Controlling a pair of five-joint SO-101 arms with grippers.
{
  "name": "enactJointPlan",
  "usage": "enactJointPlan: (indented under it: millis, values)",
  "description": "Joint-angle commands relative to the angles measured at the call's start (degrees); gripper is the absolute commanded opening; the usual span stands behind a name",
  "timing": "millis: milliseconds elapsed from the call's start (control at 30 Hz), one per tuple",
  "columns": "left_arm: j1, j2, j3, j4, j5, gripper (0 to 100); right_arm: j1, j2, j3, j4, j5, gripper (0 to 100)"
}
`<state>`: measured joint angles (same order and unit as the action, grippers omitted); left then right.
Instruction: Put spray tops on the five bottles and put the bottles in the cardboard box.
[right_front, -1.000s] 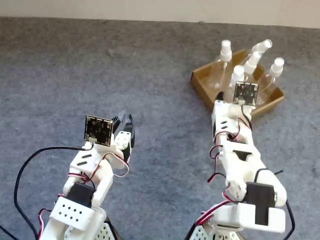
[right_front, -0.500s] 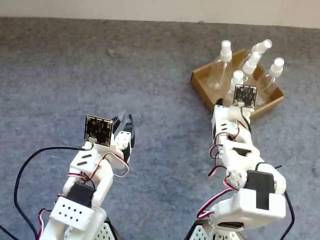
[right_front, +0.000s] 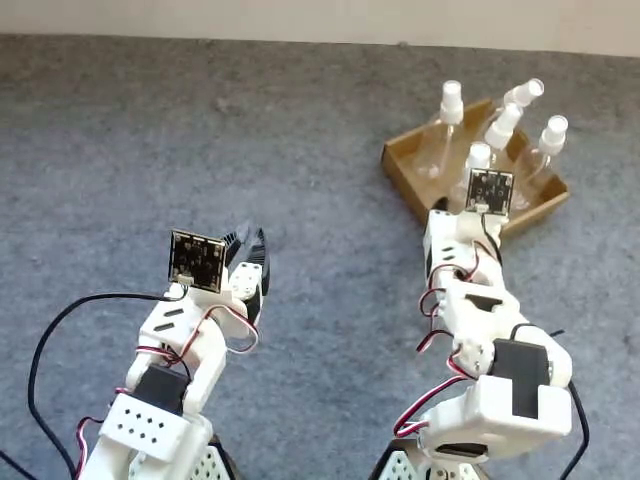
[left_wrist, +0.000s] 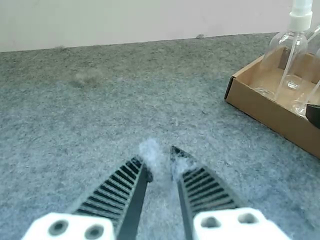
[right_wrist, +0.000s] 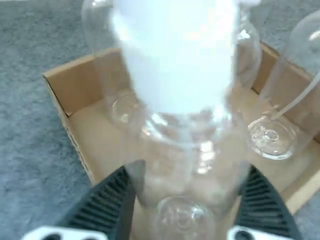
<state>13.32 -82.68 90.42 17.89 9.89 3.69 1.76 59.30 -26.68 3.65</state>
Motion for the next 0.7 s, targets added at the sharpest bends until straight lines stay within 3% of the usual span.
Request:
enactJointPlan:
  millis: [0, 567, 667]
  values:
    - [-0.13, -1.01, -0.22, -1.23, -0.44, 2, 0.75, -0.84, -1.89, -0.66, 0.88, 29.4]
    - [-0.13, -1.01, -0.13, -1.23, -0.44, 2, -0.48, -0.92, -2.24, -0.31, 5.19, 30.0]
    - [-0.13, -1.01, -0.13, -1.23, -0.44, 2, -0.48, -0.92, -2.24, -0.31, 5.27, 34.4]
